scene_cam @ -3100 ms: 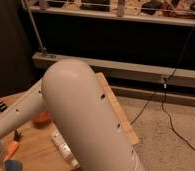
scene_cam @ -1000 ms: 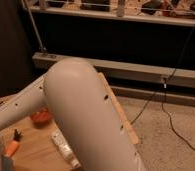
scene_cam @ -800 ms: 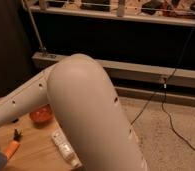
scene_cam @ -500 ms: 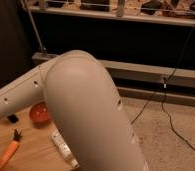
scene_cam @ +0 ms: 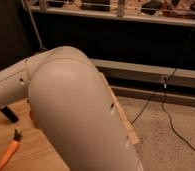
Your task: Place the ceramic cup over the eraser
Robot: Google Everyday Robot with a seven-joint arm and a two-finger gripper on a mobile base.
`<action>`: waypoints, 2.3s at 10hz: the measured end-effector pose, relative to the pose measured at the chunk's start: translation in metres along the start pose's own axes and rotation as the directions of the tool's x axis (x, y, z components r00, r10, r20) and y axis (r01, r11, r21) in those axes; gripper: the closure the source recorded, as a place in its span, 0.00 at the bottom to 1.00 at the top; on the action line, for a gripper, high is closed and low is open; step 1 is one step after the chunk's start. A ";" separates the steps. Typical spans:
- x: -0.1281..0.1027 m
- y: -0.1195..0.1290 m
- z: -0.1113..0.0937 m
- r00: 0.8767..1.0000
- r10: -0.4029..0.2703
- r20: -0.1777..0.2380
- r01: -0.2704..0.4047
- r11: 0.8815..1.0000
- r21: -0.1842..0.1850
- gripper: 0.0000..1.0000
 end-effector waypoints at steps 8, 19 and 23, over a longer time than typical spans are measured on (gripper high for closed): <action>-0.022 -0.101 -0.044 0.972 0.234 0.024 -0.234 0.956 0.174 1.00; -0.010 -0.160 -0.055 0.856 0.490 -0.166 -0.454 0.865 0.213 1.00; 0.016 -0.186 -0.017 0.828 0.526 -0.194 -0.491 0.847 0.203 1.00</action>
